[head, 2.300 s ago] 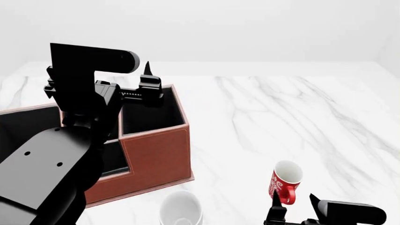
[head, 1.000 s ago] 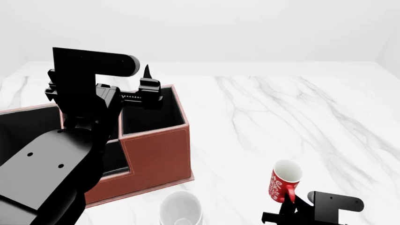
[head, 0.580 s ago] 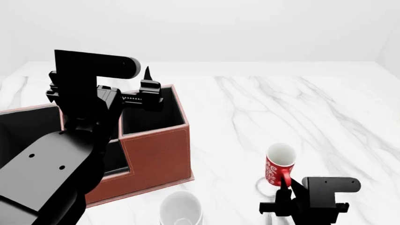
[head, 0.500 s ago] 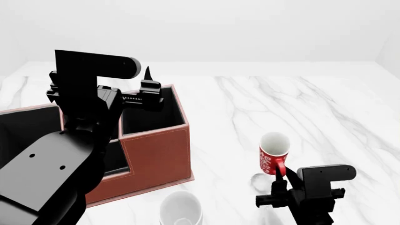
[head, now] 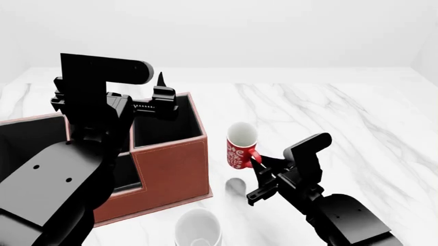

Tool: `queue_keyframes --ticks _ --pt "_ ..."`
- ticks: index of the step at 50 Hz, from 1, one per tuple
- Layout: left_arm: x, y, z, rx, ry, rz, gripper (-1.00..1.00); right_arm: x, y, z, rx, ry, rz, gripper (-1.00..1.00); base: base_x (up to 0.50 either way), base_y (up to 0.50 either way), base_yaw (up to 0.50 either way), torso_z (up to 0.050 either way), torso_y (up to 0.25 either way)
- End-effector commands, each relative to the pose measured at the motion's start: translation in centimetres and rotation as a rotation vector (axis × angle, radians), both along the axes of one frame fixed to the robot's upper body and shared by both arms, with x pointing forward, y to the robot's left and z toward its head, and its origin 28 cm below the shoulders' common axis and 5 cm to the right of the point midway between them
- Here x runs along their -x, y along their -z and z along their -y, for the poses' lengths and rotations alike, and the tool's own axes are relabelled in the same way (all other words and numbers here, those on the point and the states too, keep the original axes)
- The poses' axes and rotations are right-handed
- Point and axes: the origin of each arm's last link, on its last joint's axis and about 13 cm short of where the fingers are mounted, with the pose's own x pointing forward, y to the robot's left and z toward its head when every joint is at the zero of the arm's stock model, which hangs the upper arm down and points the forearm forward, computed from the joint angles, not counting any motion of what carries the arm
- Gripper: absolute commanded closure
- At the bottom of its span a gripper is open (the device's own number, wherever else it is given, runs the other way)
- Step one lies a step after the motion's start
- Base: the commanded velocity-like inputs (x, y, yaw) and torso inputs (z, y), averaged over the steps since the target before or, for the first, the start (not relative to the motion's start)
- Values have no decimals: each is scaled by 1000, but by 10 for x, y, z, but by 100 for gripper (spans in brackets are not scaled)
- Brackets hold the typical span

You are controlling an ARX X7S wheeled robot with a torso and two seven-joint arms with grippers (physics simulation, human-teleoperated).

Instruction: Pick up the red mug and place it to the right of the caddy.

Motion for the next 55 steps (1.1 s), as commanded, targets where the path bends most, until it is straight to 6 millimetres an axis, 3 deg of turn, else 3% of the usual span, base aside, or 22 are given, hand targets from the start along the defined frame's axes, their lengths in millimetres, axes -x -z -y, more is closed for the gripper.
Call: queue_keyframes --ticks 1,7,29,55 --pt "-1 1 0 2 -3 -2 -100 -24 2 -11 -39 -115 -50 100 0 0 0 0 0" --pt "-1 0 -1 3 -6 0 -100 -33 5 -12 -46 -74 -64 100 0 0 0 0 0" --pt "0 0 -1 5 -5 1 -100 -36 30 -14 58 -40 -169 100 0 0 0 0 0" --pt "0 2 -3 4 -8 -2 -100 -38 31 -13 51 -22 -214 100 0 0 0 0 1"
